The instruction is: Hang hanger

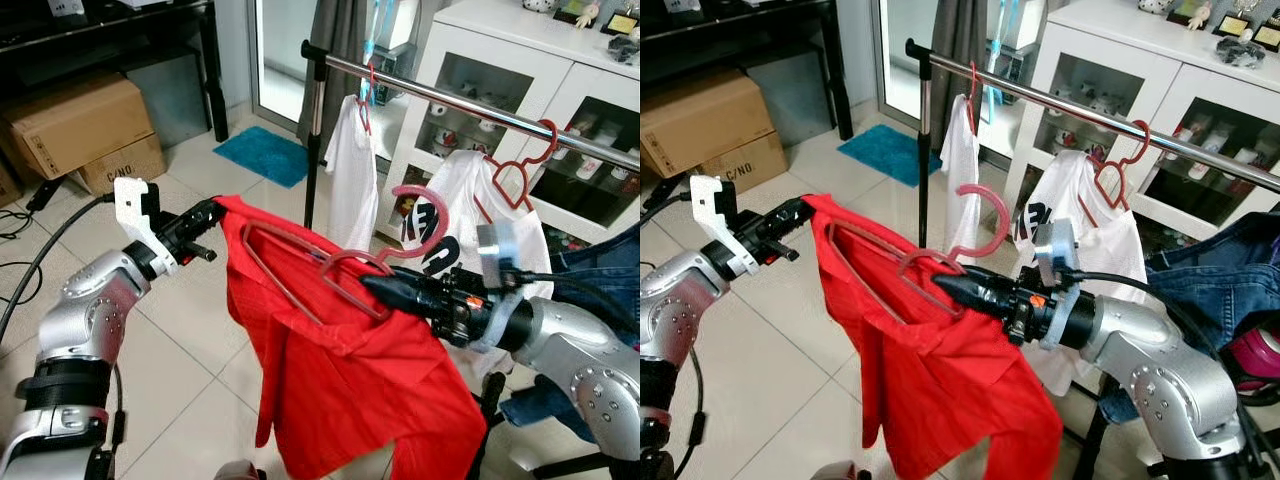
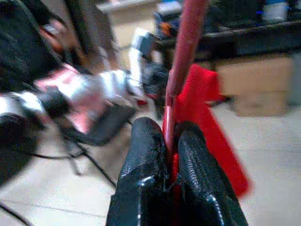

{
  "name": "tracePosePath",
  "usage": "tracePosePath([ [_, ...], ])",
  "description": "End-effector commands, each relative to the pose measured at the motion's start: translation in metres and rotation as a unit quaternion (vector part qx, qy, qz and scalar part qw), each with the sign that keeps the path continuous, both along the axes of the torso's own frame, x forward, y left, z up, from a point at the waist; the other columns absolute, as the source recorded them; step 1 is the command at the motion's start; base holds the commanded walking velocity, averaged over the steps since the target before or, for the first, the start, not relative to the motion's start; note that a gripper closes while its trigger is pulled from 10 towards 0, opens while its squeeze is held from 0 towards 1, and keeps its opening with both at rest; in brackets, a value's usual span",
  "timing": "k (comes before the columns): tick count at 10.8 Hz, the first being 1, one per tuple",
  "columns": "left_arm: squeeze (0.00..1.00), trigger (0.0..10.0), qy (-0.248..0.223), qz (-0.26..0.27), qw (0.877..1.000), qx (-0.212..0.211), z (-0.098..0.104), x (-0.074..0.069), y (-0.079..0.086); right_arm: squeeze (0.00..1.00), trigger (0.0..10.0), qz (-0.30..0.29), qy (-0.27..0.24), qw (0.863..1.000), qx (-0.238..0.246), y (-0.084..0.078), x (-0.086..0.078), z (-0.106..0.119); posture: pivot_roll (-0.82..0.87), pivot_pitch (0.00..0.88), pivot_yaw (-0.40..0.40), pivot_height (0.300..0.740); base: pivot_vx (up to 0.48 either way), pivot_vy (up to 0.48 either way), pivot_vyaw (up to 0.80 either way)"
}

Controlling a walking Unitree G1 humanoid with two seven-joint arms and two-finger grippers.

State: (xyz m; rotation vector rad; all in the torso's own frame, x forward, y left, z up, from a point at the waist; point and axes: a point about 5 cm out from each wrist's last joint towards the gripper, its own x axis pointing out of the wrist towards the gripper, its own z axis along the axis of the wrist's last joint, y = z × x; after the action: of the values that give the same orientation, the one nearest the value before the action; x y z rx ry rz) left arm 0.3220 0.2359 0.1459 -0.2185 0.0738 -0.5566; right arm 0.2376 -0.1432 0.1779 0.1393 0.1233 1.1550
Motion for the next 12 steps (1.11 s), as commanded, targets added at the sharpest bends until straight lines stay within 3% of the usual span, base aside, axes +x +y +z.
tracePosePath([
  [1,0.0,0.0,-0.001,0.079,0.995,0.065,0.01,-0.002,0.038,0.0,0.0,-0.07,-0.028,0.992,-0.1,-0.019,0.013,-0.005,-0.01,0.0,-0.042,0.74,0.0,0.0,0.0],
  [3,0.0,0.0,-0.017,0.013,0.981,0.193,0.025,0.002,0.023,0.0,0.0,-0.147,-0.053,0.967,-0.202,-0.023,0.034,-0.015,0.0,0.0,-0.048,0.74,0.0,0.0,0.0],
  [5,0.0,0.0,-0.065,-0.059,0.973,0.213,0.056,0.008,-0.005,0.0,0.0,-0.104,-0.09,0.938,-0.318,-0.012,0.036,-0.029,0.01,0.0,-0.04,0.74,0.0,0.0,0.0],
  [6,0.0,0.0,-0.074,-0.094,0.967,0.224,0.06,0.009,-0.018,0.0,0.0,-0.081,-0.093,0.937,-0.328,-0.004,0.035,-0.032,0.01,0.0,-0.036,0.74,0.0,0.0,0.0],
  [8,0.0,0.0,-0.087,-0.19,0.948,0.241,0.056,0.006,-0.064,0.0,0.0,-0.04,-0.087,0.927,-0.363,0.01,0.035,-0.041,0.0,0.0,-0.025,0.74,0.0,0.0,0.0],
  [9,0.0,0.0,-0.091,-0.218,0.937,0.258,0.053,0.004,-0.077,0.0,0.0,-0.021,-0.077,0.91,-0.406,0.008,0.035,-0.051,-0.01,0.0,-0.016,0.74,0.0,0.0,0.0],
  [10,0.0,0.0,-0.088,-0.233,0.925,0.287,0.056,0.001,-0.075,0.0,0.0,-0.005,-0.052,0.89,-0.453,-0.005,0.031,-0.062,-0.01,0.0,-0.015,0.74,0.0,0.0,0.0],
  [11,0.0,0.0,-0.076,-0.234,0.915,0.319,0.057,-0.001,-0.065,0.0,0.0,-0.015,-0.035,0.883,-0.468,-0.015,0.03,-0.067,-0.01,0.0,-0.016,0.74,0.0,0.0,0.0],
  [12,0.0,0.0,-0.043,-0.221,0.893,0.391,0.058,-0.006,-0.04,0.0,0.0,-0.041,-0.013,0.874,-0.485,-0.034,0.032,-0.067,0.0,0.0,-0.017,0.74,0.0,0.0,0.0],
])
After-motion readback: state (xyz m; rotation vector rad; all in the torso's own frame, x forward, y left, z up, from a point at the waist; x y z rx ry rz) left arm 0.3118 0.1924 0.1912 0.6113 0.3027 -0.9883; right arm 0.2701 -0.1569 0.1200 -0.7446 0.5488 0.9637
